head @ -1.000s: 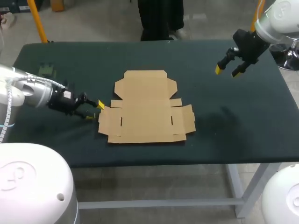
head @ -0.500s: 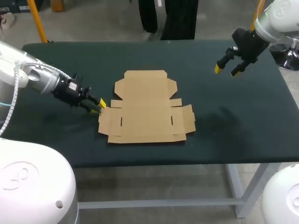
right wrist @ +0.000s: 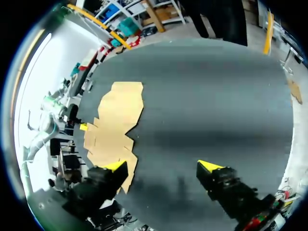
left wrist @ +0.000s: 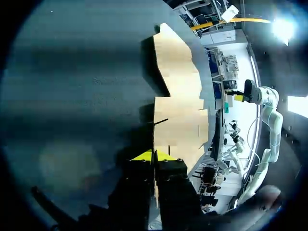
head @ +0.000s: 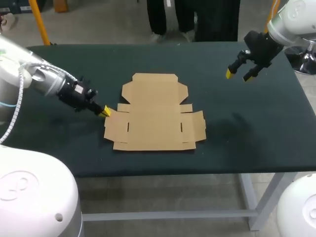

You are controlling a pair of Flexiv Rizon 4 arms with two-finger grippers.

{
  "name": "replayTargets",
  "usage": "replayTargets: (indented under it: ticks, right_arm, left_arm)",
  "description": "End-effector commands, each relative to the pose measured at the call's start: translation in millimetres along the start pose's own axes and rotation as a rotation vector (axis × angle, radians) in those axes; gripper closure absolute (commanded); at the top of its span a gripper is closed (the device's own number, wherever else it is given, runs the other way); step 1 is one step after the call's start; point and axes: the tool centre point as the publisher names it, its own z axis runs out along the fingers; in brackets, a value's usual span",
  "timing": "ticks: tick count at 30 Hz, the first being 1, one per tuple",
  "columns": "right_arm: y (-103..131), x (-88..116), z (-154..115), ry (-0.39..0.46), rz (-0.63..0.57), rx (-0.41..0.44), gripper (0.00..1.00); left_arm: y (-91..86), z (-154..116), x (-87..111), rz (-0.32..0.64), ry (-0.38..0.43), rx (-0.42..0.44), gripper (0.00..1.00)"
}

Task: Assemble the packaging by folding the flat box into shape, placing the metal phone stand inside, and closing the box properly

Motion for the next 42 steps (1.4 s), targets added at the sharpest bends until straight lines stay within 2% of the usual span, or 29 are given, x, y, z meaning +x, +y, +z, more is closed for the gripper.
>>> replayTargets:
  ticks: [1,13,22,23,24,25,29,34,42]
  right_arm:
    - [0.2,-1.4,-1.4,0.004,0.002,0.005,0.0]
    - [-0.4,-1.2,-1.1,0.005,0.007,0.004,0.0]
    - [0.1,-0.7,-0.7,0.003,0.012,0.004,0.0]
    - [0.2,-0.6,-0.4,0.004,0.012,0.004,0.0]
    - [0.3,-0.4,0.0,0.005,0.013,0.005,0.0]
    - [0.4,-0.3,0.3,0.006,0.013,0.005,0.0]
    - [-0.1,0.6,0.4,0.013,0.014,0.004,0.0]
    - [-0.8,2.5,-3.2,0.024,0.01,-0.003,0.0]
    - [-3.0,7.7,-4.1,0.041,-0.014,-0.045,0.0]
  left_arm:
    - [-3.0,-4.0,0.1,-0.01,-0.009,0.011,1.0]
    - [-16.7,-12.8,-9.1,-0.039,-0.005,0.062,1.0]
    - [-19.5,-13.4,-15.1,-0.051,0.001,0.055,1.0]
    - [-19.7,-13.7,-15.6,-0.053,0.002,0.055,0.61]
    - [-19.9,-14.4,-15.7,-0.054,0.003,0.056,0.05]
    - [-20.1,-15.6,-15.4,-0.055,0.004,0.058,0.0]
    - [-21.3,-26.5,-11.1,-0.046,-0.011,0.078,0.0]
    - [-26.2,-48.5,0.5,-0.029,-0.069,0.113,0.0]
    - [-42.7,-80.7,16.1,-0.025,-0.128,0.149,0.0]
